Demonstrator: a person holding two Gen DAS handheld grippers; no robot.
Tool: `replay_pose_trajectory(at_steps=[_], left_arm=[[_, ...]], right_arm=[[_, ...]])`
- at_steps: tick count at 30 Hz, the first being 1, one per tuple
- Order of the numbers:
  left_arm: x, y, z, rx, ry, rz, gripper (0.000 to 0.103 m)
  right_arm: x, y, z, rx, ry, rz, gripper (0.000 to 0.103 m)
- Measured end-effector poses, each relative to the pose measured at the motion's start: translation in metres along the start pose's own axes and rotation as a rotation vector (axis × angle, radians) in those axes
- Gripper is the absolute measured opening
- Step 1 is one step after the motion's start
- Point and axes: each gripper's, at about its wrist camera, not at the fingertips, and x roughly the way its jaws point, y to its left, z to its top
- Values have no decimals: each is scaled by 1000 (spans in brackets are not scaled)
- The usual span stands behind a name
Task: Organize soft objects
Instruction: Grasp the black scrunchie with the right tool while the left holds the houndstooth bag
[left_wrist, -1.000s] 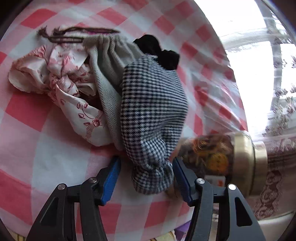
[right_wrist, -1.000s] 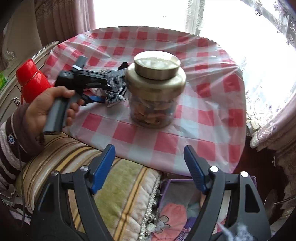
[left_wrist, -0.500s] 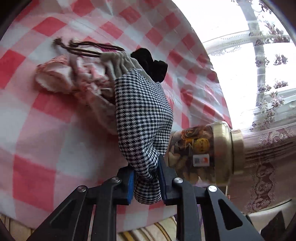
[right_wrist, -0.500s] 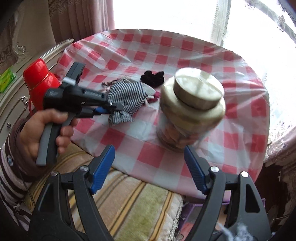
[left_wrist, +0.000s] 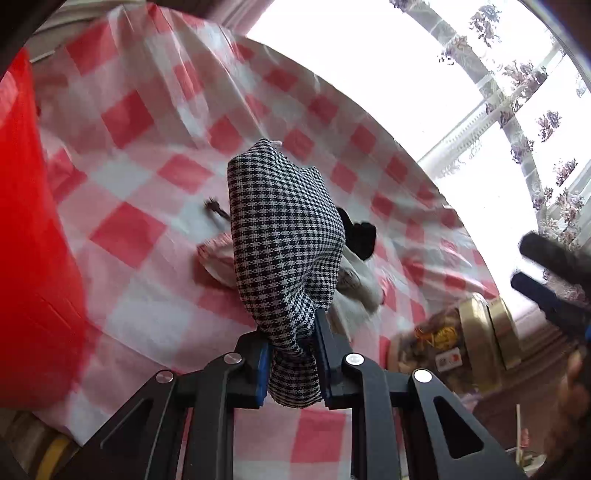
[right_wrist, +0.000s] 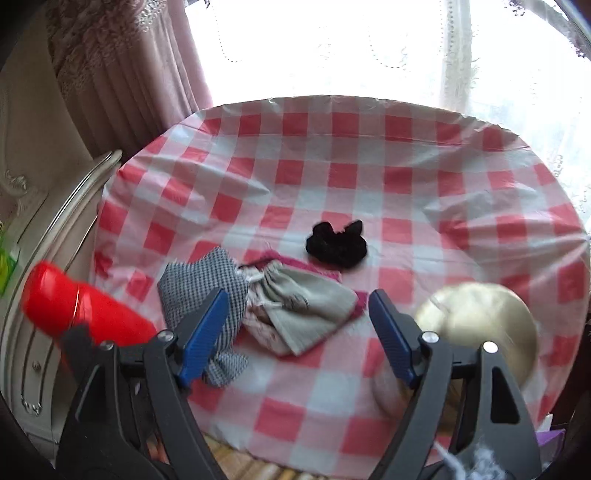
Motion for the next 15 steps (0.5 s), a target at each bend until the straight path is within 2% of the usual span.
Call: replay_pose_trajectory(at_steps=[3, 8, 15], left_arm=[[-3, 4, 3, 6, -45, 17, 22], [-11, 10, 5, 28, -123, 34, 22], [-2, 18, 3, 15, -110, 3, 22]], right_arm=[[39, 1, 24, 35, 27, -28, 85], [107, -12, 42, 113, 98, -71, 85], [190, -29, 49, 118, 156, -149, 85]])
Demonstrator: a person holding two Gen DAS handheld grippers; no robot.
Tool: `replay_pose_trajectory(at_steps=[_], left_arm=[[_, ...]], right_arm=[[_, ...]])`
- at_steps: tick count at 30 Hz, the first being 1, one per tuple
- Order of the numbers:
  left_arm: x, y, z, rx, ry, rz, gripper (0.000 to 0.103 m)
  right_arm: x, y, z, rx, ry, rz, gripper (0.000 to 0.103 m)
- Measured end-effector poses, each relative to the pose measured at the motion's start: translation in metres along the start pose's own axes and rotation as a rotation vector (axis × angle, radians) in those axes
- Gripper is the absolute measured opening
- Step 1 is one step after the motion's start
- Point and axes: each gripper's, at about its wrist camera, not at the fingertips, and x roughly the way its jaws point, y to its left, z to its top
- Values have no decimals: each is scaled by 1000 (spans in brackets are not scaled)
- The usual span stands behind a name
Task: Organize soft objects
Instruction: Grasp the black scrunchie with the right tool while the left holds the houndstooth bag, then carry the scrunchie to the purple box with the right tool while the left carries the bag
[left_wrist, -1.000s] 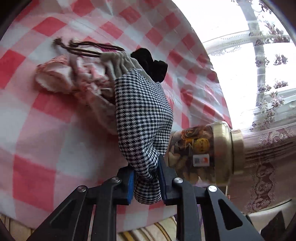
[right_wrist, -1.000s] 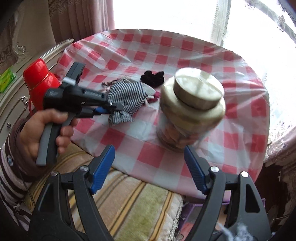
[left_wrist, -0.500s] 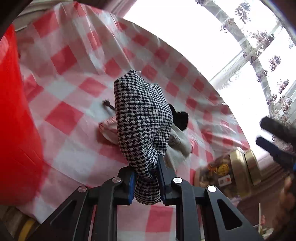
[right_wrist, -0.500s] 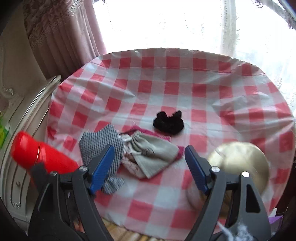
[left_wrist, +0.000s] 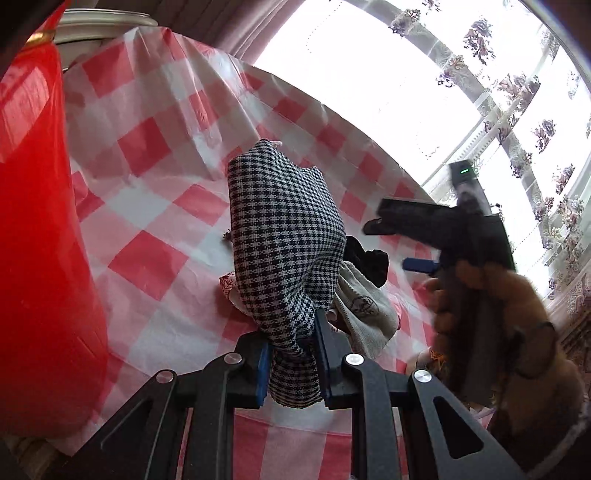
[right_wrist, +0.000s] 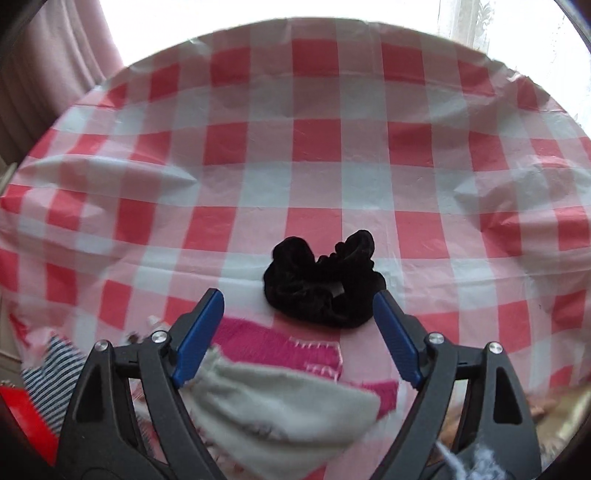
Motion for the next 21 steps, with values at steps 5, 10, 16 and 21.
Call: replay_pose_trajectory(at_steps=[5, 10, 16, 21], left_arm=[[2, 3, -2, -12, 2, -17, 22], [3, 6, -1, -24, 9, -22, 22], [6, 8, -1, -31, 12, -31, 22], [5, 8, 0, -32, 1, -48, 22]], right_arm=[[49, -2, 6, -11, 43, -71, 85], [74, -4, 6, -43, 67, -120, 65], [58, -2, 0, -92, 41, -108, 23], [12, 4, -7, -104, -33, -46, 22]])
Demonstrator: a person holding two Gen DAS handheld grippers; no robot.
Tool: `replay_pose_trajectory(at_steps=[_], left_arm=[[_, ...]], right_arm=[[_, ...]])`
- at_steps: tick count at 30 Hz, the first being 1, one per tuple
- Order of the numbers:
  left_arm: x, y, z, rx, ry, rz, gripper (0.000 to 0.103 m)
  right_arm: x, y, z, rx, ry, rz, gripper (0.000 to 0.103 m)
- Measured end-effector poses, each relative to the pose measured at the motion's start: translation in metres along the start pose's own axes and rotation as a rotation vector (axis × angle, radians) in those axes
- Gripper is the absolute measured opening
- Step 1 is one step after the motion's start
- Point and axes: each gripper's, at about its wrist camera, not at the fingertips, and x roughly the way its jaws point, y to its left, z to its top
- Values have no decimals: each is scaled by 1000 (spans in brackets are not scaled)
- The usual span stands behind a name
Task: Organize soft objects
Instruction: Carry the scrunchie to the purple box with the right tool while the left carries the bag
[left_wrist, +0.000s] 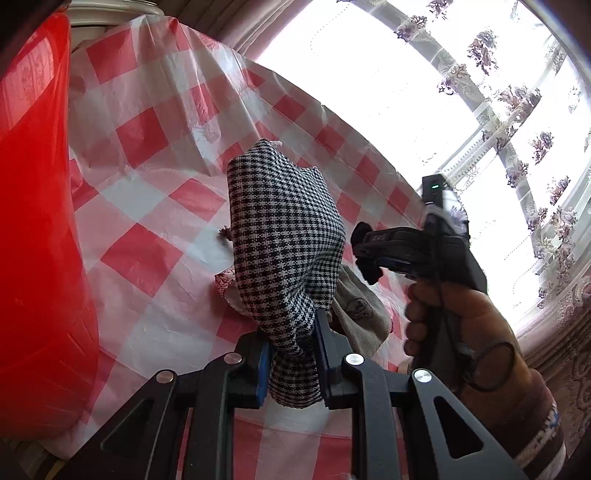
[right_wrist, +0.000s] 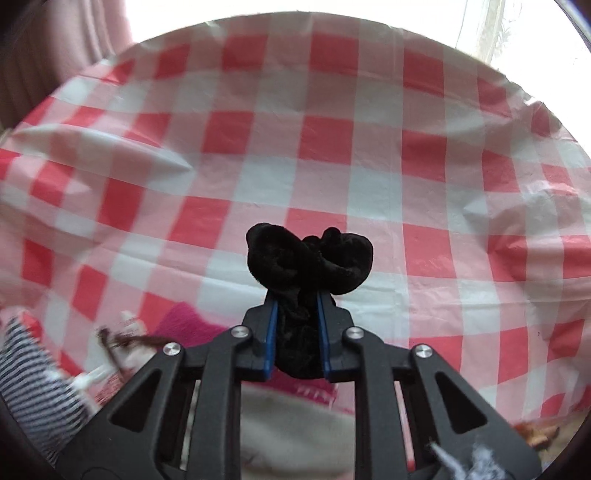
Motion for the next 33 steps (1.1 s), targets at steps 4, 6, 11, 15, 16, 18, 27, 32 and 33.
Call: replay_pose_trajectory(at_steps=[4, 6, 11, 15, 16, 18, 27, 32, 33], left_arm=[[-6, 0, 1, -5, -18, -34, 22], [-10, -2, 2, -6, -27, -60, 21], [-26, -13, 3, 7, -56, -100, 21], [-51, -34, 0, 39, -81, -165, 22], [-56, -41, -1, 51, -79, -187, 21], [-66, -58, -5, 84, -61, -246, 21], [-85, -155, -73, 247, 173, -464, 22], [-79, -206, -122, 342, 356, -544, 22], [-77, -215, -130, 363, 388, -551, 22]], right_arm=[[-60, 6, -12, -11, -70, 64, 22], [-92, 9, -20, -11, -106, 96, 22], [-166, -6, -52, -15, -180, 124, 22], [-219, -44, -89, 8, -211, 84, 22], [-234, -58, -102, 19, -219, 62, 22], [-254, -84, -123, 47, -227, 23, 22], [-307, -212, -244, 253, -178, -158, 22], [-310, -262, -309, 356, -123, -219, 22], [-310, -271, -320, 380, -113, -218, 22]])
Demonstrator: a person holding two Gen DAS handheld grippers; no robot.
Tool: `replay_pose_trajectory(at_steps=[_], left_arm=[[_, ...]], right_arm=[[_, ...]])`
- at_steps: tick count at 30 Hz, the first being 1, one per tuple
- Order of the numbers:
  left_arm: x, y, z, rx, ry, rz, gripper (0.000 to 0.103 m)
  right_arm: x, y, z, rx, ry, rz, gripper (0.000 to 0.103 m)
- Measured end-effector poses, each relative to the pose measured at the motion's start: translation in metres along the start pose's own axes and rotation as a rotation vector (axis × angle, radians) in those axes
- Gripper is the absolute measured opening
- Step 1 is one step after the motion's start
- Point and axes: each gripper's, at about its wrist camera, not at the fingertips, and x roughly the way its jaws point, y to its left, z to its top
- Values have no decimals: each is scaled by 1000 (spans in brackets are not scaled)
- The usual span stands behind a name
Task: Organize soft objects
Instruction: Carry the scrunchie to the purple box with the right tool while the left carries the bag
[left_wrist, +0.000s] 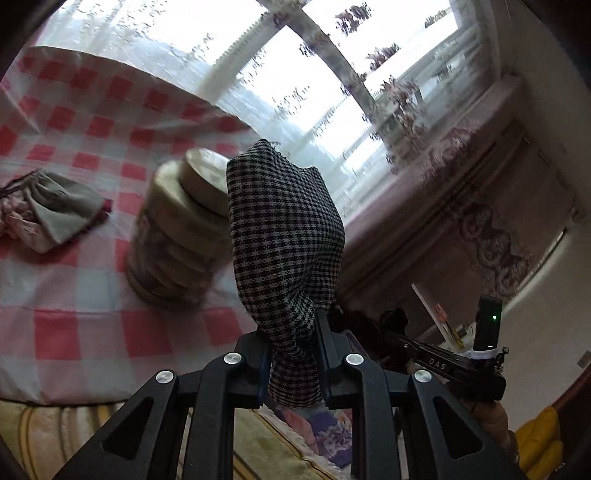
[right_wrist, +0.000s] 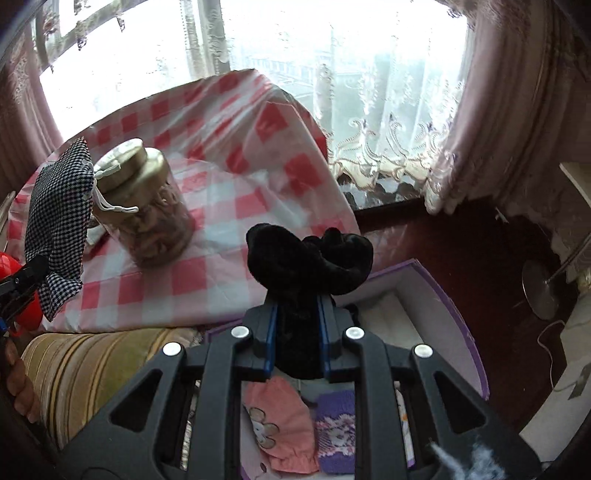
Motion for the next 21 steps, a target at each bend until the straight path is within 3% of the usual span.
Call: replay_pose_trajectory(at_steps=[4, 9, 14, 18, 21], left_arm=[[40, -36, -14, 89, 142, -29, 22], [89, -73, -33, 213, 307, -34, 22], [135, -95, -51, 323, 485, -31, 22], [163, -111, -59, 422, 578, 5, 22], [179, -117, -66, 508, 647, 40, 29]], right_arm=[[2, -41, -32, 39, 29, -48, 22], [4, -76, -64, 88, 71, -43, 22], [4, -89, -86, 102, 90, -30, 22], [7, -98, -99, 105, 99, -18, 22], [9, -100, -104, 108, 109, -5, 22]])
